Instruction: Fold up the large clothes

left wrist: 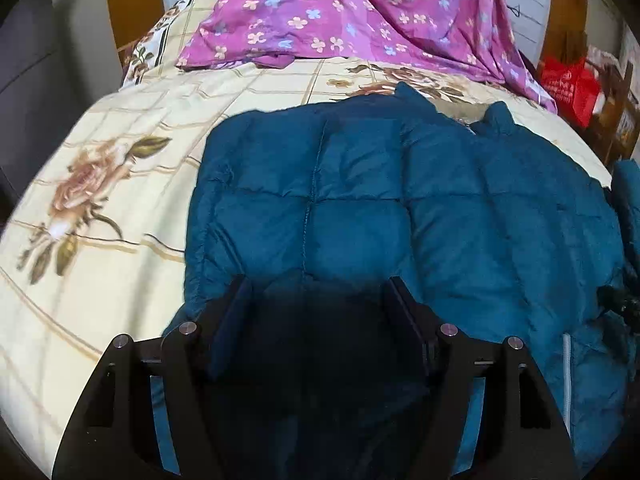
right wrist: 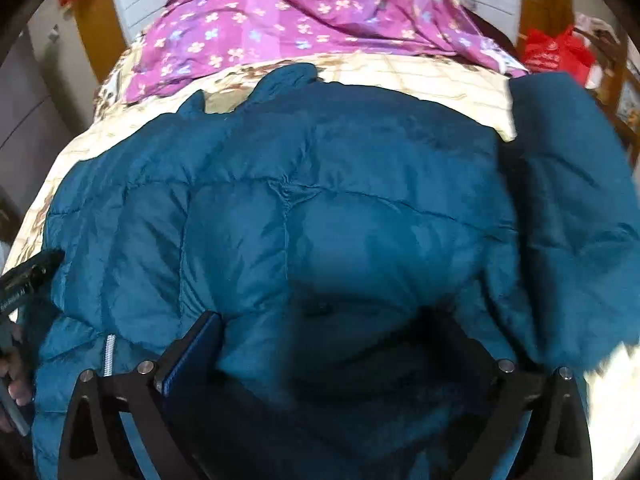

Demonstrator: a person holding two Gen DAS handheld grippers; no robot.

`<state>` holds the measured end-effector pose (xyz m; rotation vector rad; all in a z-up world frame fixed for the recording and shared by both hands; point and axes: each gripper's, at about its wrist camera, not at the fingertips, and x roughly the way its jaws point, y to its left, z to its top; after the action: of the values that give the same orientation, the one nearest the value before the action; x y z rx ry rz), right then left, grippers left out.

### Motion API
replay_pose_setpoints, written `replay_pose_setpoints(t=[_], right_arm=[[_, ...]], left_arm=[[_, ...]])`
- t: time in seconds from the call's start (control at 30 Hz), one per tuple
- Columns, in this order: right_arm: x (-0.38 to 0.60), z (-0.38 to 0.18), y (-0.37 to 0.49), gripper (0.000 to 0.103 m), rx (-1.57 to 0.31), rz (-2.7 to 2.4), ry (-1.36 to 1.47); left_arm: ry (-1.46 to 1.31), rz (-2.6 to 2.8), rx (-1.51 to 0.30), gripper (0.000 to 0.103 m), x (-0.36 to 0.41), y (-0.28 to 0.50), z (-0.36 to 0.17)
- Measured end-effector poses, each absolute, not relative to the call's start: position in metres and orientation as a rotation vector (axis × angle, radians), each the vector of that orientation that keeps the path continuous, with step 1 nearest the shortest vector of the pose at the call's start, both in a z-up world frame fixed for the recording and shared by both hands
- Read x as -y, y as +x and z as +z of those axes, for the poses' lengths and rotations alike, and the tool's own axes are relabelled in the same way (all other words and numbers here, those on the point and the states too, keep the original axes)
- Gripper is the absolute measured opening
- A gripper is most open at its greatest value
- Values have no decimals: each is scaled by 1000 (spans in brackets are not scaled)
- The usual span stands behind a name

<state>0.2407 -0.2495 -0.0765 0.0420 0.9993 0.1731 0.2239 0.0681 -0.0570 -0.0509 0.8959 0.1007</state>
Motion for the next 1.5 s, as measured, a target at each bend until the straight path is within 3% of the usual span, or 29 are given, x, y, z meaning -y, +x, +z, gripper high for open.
replay_pose_setpoints(t=[0.2,0.37,0.63,0.87,1.13,1.23,1.4,1.5], right_arm=[[287,-31,174,101,-855,120,36],[358,-41,130,101,-850,-19,-5],[567,-66,95,101,-858,-285,418],[665,-81,135,95,-778,-230,714],[696,-95,208,96,-657,-110,917],[694,-90,229,103,-646,-101,928],[664,-83,261,103,-729,49,830],[674,-84,257,89,-662,-70,851]], left_arm=[[-143,20,-824,69,-63,171,-34],[-126,-1,-887,69,-48,135,-70],[-41,50,-884,73,-35,130,-81],[-87,38,-880,74,-44,126,-82],[-105,49,-877,74,-45,126,-81],[-105,54,-878,74,-45,127,-81],[-105,54,-878,74,-45,127,-81],[-105,54,-878,74,-45,126,-81]])
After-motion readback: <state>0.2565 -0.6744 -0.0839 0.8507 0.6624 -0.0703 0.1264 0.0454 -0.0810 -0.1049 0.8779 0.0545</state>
